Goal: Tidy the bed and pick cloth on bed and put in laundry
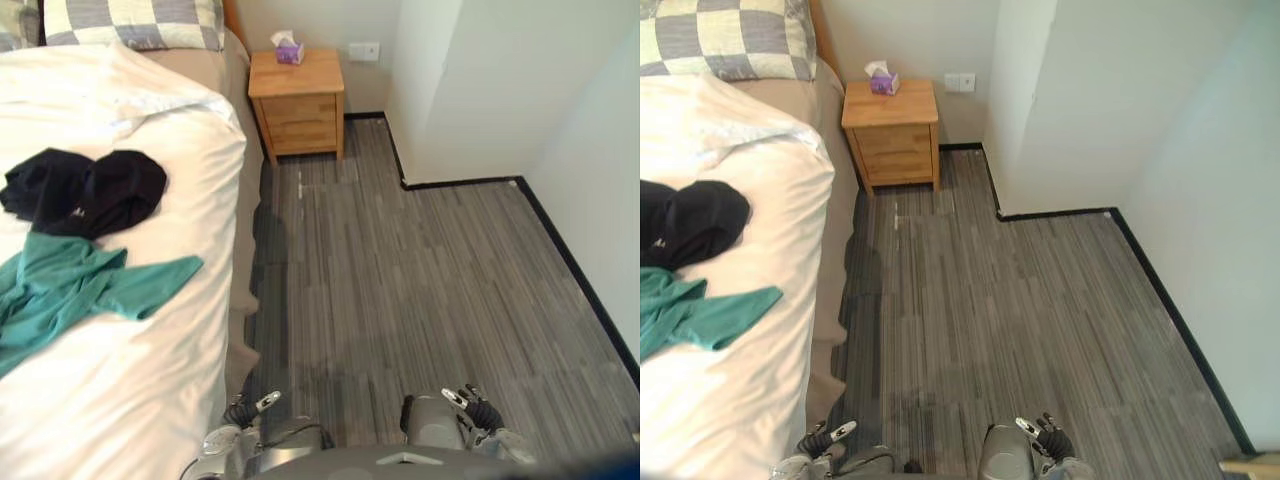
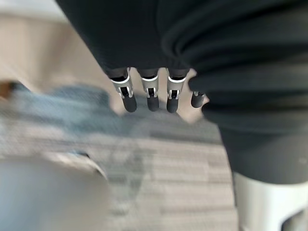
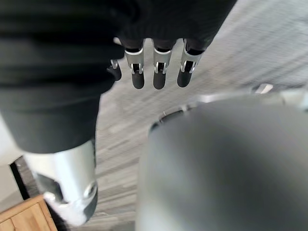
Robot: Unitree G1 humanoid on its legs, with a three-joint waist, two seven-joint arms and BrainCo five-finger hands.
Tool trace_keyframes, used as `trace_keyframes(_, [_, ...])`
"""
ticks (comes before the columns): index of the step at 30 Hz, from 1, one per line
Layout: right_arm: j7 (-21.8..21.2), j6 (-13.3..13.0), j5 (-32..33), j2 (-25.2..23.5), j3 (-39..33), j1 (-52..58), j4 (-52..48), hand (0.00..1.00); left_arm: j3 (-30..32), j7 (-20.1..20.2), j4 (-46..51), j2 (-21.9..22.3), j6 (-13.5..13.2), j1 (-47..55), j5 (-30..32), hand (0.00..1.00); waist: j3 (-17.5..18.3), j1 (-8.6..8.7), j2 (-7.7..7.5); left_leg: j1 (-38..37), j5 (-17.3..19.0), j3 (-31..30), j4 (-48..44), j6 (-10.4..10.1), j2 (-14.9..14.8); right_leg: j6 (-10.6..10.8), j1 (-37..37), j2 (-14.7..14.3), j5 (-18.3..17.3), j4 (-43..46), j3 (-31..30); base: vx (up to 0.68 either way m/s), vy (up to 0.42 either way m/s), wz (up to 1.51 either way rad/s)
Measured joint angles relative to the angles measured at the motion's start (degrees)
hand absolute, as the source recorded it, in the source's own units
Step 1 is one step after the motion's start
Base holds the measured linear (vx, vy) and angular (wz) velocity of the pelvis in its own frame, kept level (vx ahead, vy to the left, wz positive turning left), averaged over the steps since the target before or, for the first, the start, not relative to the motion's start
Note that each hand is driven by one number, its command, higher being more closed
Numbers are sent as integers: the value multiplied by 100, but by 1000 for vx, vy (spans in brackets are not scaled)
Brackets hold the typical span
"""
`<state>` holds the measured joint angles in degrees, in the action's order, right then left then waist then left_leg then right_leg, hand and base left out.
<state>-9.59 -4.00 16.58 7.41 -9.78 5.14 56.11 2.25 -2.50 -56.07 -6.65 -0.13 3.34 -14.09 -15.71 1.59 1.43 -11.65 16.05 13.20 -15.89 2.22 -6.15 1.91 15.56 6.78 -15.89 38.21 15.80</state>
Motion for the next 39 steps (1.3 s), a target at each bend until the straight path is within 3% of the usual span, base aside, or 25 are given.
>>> trace_keyframes(2, [0,96,80,-34,30,-23,-13,0,2,4,30,73,5,-99,7,0,-79,105,-76,-134,-10,-215,109,-18,-54,-5,236,-171,739,-1520,-114,488,-220,70])
trace_keyframes(3, [-4,145,80,-95,36,64,-10,0,3,11,35,81,36,-87,13,0,-122,120,-207,-299,56,-334,104,-255,-11,90,124,-169,1538,-2778,-329,420,-249,57])
trace_keyframes(4, [-10,152,79,-139,34,135,-15,0,19,16,83,48,52,-62,26,0,-104,118,-341,-364,103,-398,95,-410,24,158,16,-124,1873,-3261,-417,546,-340,80])
trace_keyframes(5, [-4,205,101,-159,-177,88,68,0,70,2,18,122,57,-174,32,0,-303,138,-119,-561,337,-543,-44,-723,-160,-454,-287,-275,2808,-3346,-255,465,-301,50])
trace_keyframes(7, [17,243,104,-29,-219,-140,119,0,66,21,32,145,42,-181,63,0,-509,120,-118,-528,457,-596,65,-668,-119,-544,-238,-242,2384,-2856,-307,332,-280,23])
trace_keyframes(9, [34,219,125,-106,-219,-121,61,0,60,9,15,153,9,-176,183,0,-513,59,-125,-396,2,-494,26,-623,-233,-517,-245,-227,1642,-2042,-231,173,-222,27])
trace_keyframes(11, [85,225,131,-90,-177,-69,22,0,64,0,-11,213,-21,-168,228,0,-434,60,-115,-427,-17,-576,-157,-611,-328,-480,-213,-221,1180,-1698,-167,157,-170,25])
trace_keyframes(14, [124,228,125,-116,-248,-69,38,0,75,-13,-18,185,-44,-172,170,0,-351,77,-69,243,-284,-701,-1498,-481,-482,-511,-297,-327,1009,-1745,-41,127,-178,8])
trace_keyframes(15, [121,226,122,-26,-247,-46,124,0,89,-15,-12,240,-59,-185,99,0,-276,70,108,1005,-1117,-1026,-2715,-595,-783,-479,-683,-601,1038,-2354,39,144,-160,-11])
trace_keyframes(16, [117,223,120,10,-222,-23,127,0,91,-14,-20,252,-63,-179,82,0,-255,46,183,1161,-1418,-1061,-2992,-643,-892,-464,-816,-694,1011,-2464,46,277,-135,-11])
trace_keyframes(17, [95,204,116,31,-50,9,130,0,97,-5,2,182,-93,-130,-4,0,-250,41,198,1511,-1820,-1045,-3859,-669,-1024,-636,-1124,-819,888,-2511,-31,289,-91,-10])
trace_keyframes(19, [89,171,64,61,-62,25,254,0,122,1,60,222,-76,-136,-7,0,-266,41,269,1850,-998,-1051,-4389,-563,-1004,-751,-1526,-971,768,-2635,-119,240,-106,-14])
trace_keyframes(21, [75,167,1,54,-65,-33,317,0,135,4,159,229,-84,-133,-57,0,-311,-15,186,2051,-540,-908,-4042,-594,-687,-742,-1854,-975,690,-2773,-271,244,-116,-42])
trace_keyframes(22, [71,114,0,62,-70,-33,322,0,231,5,314,313,-79,-119,-106,0,-317,-143,180,2191,-380,-720,-3167,-614,-359,-716,-2073,-963,655,-2949,-439,271,-97,-58])
trace_keyframes(24, [68,110,1,53,-78,-54,272,0,302,0,434,381,-74,-89,-108,0,-321,-191,182,2342,-409,-508,-1931,-674,-69,-732,-2246,-948,565,-3048,-542,256,-13,-43])
trace_keyframes(27, [68,113,0,30,-104,3,220,0,327,-2,531,399,-36,-23,-106,0,-334,-233,197,2364,-1086,-33,252,-706,212,-580,-2555,-928,346,-3114,-565,293,45,-11])
trace_keyframes(29, [67,111,1,50,-102,4,215,0,328,-2,528,402,-30,-22,-108,0,-374,-256,244,2364,-1467,215,865,-721,226,-467,-2813,-928,204,-3155,-574,451,126,3])
trace_keyframes(31, [67,108,1,49,-90,-13,217,0,330,2,520,400,-49,-39,-112,0,-388,-277,219,2362,-2011,504,821,-545,212,-310,-3065,-839,6,-3180,-608,611,233,-5])
trace_keyframes(32, [66,100,1,31,-69,-129,210,0,331,6,510,364,-75,-71,-114,0,-388,-294,179,2378,-2270,894,729,-234,254,-194,-3096,-655,-121,-3165,-673,616,272,-22])
trace_keyframes(33, [69,99,0,26,-53,-320,212,0,338,10,500,339,-102,-143,-136,0,-440,-289,153,2476,-1967,1022,484,128,341,-117,-3057,-496,-165,-3134,-733,500,225,-24])
trace_keyframes(34, [67,99,-2,13,-29,-380,211,0,338,11,493,332,-115,-167,-163,0,-446,-289,141,2550,-1829,1047,323,199,347,-107,-3015,-452,-169,-3107,-738,484,215,-19])
trace_keyframes(35, [71,116,-31,-44,15,-508,217,0,359,13,492,336,-139,-203,-260,0,-454,-318,128,2729,-1377,1092,-166,317,347,15,-2928,-324,-213,-2894,-727,487,213,-12])
trace_keyframes(37, [73,128,-185,-59,12,-510,222,0,461,11,467,374,-126,-247,-273,0,-441,-419,68,2653,-744,1149,-687,490,483,560,-2602,13,-514,-1622,-702,500,213,-4])
trace_keyframes(38, [74,130,-213,-59,12,-505,221,0,459,14,447,366,-124,-243,-268,0,-425,-419,36,2619,-630,1141,-771,528,540,603,-2477,112,-538,-1188,-699,491,201,17])
trace_keyframes(39, [76,143,-238,-63,13,-506,219,0,452,23,356,314,-125,-243,-264,0,-366,-396,-81,2464,-376,1095,-849,595,766,836,-1921,450,-328,317,-720,575,209,44])
